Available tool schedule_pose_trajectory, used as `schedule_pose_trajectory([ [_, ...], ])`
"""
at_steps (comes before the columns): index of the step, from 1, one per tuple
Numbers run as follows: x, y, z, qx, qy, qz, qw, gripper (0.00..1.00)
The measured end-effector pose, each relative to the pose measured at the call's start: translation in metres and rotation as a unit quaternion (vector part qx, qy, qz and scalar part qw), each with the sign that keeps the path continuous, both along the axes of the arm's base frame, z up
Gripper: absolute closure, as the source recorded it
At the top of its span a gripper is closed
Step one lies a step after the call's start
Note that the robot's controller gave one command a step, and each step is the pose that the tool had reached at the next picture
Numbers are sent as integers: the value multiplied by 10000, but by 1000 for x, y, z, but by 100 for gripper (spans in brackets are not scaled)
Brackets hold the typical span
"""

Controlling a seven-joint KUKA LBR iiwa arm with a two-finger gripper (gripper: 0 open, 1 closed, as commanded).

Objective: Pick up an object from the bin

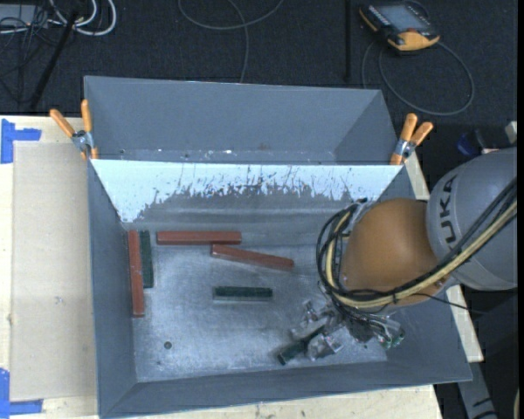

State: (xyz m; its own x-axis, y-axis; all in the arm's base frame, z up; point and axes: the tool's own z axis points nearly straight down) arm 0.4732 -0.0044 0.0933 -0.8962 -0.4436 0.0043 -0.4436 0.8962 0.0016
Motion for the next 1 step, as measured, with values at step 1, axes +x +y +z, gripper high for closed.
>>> schedule_pose_trajectory([
  [1, 1, 1, 12, 4, -22, 2, 10000, 100],
])
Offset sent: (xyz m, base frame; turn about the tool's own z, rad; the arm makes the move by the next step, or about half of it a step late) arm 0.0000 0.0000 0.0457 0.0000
